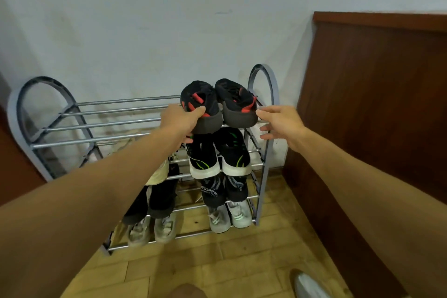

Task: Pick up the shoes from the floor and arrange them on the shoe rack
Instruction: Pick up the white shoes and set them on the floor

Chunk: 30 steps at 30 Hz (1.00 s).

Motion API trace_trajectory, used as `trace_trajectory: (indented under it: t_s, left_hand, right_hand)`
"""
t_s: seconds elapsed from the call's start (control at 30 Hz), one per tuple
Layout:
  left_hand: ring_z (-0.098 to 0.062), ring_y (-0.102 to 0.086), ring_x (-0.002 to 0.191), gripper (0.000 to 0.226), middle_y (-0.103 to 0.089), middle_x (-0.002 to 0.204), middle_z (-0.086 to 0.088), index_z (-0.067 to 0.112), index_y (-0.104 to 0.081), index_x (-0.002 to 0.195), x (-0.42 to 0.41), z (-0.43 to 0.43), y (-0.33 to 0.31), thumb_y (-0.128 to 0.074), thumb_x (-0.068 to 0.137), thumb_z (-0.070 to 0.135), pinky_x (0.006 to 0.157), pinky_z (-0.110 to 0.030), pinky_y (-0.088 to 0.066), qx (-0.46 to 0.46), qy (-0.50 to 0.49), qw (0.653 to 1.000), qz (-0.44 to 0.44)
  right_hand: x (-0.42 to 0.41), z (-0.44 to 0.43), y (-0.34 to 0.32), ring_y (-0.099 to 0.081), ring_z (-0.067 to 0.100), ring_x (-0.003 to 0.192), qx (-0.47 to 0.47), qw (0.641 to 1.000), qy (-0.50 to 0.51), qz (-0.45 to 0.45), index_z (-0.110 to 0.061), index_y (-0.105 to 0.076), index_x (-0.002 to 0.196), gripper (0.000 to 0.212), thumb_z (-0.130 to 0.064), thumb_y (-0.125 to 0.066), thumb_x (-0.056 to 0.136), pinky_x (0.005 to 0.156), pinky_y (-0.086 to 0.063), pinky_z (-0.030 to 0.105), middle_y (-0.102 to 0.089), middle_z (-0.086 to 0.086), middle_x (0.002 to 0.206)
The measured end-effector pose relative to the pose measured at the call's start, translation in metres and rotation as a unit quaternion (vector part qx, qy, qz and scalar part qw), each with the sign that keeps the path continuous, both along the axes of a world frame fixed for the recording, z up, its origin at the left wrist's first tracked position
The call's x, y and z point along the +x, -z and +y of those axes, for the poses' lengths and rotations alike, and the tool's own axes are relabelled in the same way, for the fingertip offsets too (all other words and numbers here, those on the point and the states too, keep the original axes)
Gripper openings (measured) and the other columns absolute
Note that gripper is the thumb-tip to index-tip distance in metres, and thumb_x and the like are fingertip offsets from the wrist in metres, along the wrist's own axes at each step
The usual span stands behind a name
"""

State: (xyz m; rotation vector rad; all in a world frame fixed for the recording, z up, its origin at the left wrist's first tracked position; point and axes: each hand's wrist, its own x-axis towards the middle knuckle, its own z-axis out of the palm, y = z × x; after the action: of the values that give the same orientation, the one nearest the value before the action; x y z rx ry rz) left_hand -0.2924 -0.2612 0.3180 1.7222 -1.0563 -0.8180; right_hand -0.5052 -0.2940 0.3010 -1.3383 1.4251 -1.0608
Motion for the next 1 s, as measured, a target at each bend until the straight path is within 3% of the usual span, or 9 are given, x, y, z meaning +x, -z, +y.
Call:
trace_trajectory:
  t_s: [0.1,0.23,0.37,0.53,0.63,0.73,0.83,0.93,1.0]
  left_hand:
    - [-0.027,-0.059,0.099,0.056,-0.047,0.122,-0.009,0.012,-0.051,0.115,-0.020,0.022,0.009,-0.067,0.074,0.046,0.087,-0.044,-0.053,-0.066,-0.068,0.986,-0.138]
    - [-0.017,-0.058,0.089,0.043,-0.052,0.113,-0.003,0.015,-0.059,0.107,-0.068,0.059,0.040,-0.066,0.077,0.045,0.078,-0.030,-0.047,-0.123,0.031,0.979,-0.162]
    - [-0.010,-0.057,0.073,0.030,-0.061,0.089,-0.001,0.008,-0.068,0.096,-0.128,0.102,0.103,-0.071,0.081,0.033,0.062,-0.019,-0.041,0.019,0.242,0.957,-0.156]
    - [-0.014,-0.059,0.104,0.030,-0.064,0.108,0.005,0.020,-0.069,0.101,-0.166,0.139,0.194,-0.069,0.080,0.042,0.084,-0.026,-0.046,0.198,0.399,0.880,-0.167]
    - [-0.014,-0.058,0.108,0.033,-0.065,0.115,0.003,0.021,-0.070,0.104,-0.174,0.154,0.235,-0.070,0.078,0.042,0.093,-0.028,-0.047,0.246,0.425,0.857,-0.156]
    - [-0.013,-0.057,0.106,0.029,-0.064,0.111,0.003,0.021,-0.071,0.103,-0.171,0.164,0.261,-0.072,0.078,0.036,0.086,-0.024,-0.044,0.282,0.420,0.852,-0.136]
    - [-0.012,-0.057,0.101,0.025,-0.063,0.107,0.003,0.021,-0.070,0.103,-0.160,0.164,0.280,-0.071,0.080,0.031,0.079,-0.023,-0.044,0.291,0.392,0.866,-0.108]
    - [-0.014,-0.057,0.104,0.025,-0.061,0.113,0.001,0.022,-0.067,0.106,-0.148,0.166,0.293,-0.069,0.082,0.030,0.079,-0.024,-0.042,0.292,0.405,0.859,-0.113]
    - [-0.016,-0.056,0.110,0.029,-0.057,0.120,-0.001,0.021,-0.066,0.109,-0.140,0.169,0.301,-0.069,0.081,0.030,0.083,-0.025,-0.044,0.293,0.416,0.849,-0.143]
  right_hand:
    - [-0.029,0.026,0.016,-0.065,0.018,0.084,0.003,0.996,-0.036,0.084,-0.010,-0.063,0.123,0.035,-0.022,-0.065,0.089,0.067,-0.061,0.030,-0.067,0.007,0.105]
    - [-0.081,0.068,0.058,-0.065,0.022,0.095,0.074,0.977,-0.077,0.182,-0.011,-0.060,0.126,0.040,-0.026,-0.065,0.089,0.078,-0.058,0.032,-0.064,0.006,0.113]
    - [-0.133,0.111,0.125,-0.064,0.029,0.106,0.178,0.949,-0.079,0.250,-0.008,-0.056,0.131,0.049,-0.033,-0.064,0.089,0.088,-0.056,0.037,-0.063,0.013,0.122]
    - [-0.183,0.163,0.226,-0.056,0.042,0.120,0.325,0.894,-0.097,0.293,0.002,-0.052,0.132,0.052,-0.029,-0.061,0.091,0.100,-0.049,0.050,-0.053,0.027,0.134]
    - [-0.197,0.193,0.280,-0.059,0.036,0.114,0.363,0.866,-0.095,0.330,0.005,-0.051,0.132,0.057,-0.034,-0.060,0.091,0.092,-0.051,0.041,-0.053,0.024,0.136]
    - [-0.207,0.219,0.328,-0.050,0.028,0.124,0.396,0.836,-0.082,0.371,-0.001,-0.042,0.138,0.062,-0.036,-0.061,0.090,0.093,-0.043,0.033,-0.047,0.015,0.142]
    - [-0.206,0.239,0.369,-0.057,0.028,0.113,0.447,0.822,-0.048,0.350,0.000,-0.044,0.137,0.060,-0.038,-0.057,0.092,0.073,-0.044,0.029,-0.057,0.014,0.126]
    - [-0.198,0.249,0.402,-0.055,0.034,0.117,0.465,0.821,0.023,0.331,-0.002,-0.032,0.140,0.066,-0.038,-0.057,0.091,0.080,-0.046,0.035,-0.051,0.018,0.133]
    - [-0.198,0.251,0.413,-0.058,0.032,0.103,0.479,0.822,0.065,0.301,-0.003,-0.028,0.137,0.068,-0.033,-0.063,0.087,0.071,-0.048,0.034,-0.054,0.017,0.121]
